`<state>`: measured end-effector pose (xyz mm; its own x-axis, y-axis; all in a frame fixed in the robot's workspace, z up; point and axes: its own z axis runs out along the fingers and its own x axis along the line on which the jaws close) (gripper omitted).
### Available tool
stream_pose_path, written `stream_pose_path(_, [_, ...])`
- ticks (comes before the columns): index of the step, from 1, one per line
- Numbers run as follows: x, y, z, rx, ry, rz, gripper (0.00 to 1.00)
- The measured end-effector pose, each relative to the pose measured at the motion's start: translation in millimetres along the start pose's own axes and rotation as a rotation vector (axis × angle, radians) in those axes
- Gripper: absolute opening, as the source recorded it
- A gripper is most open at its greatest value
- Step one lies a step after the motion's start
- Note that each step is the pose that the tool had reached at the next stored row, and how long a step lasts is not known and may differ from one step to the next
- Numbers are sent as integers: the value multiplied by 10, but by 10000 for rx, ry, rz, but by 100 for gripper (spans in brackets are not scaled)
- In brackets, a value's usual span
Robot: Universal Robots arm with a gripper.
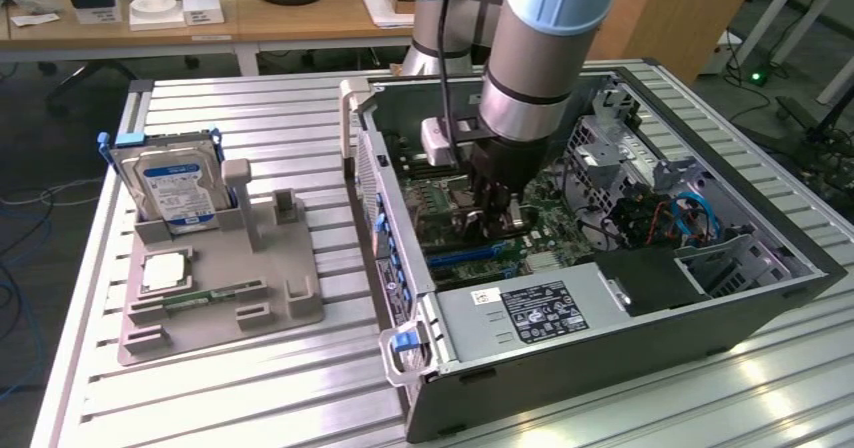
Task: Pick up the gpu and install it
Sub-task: 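Insert the gpu into the slot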
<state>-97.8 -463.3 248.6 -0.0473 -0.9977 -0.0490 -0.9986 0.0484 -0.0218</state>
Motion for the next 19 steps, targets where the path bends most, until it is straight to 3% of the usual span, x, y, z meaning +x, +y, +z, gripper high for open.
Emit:
stream_pose_path(7, [5, 3, 90, -4, 0, 0, 28])
stream_pose_path(19, [9, 41, 143, -5, 1, 2, 28])
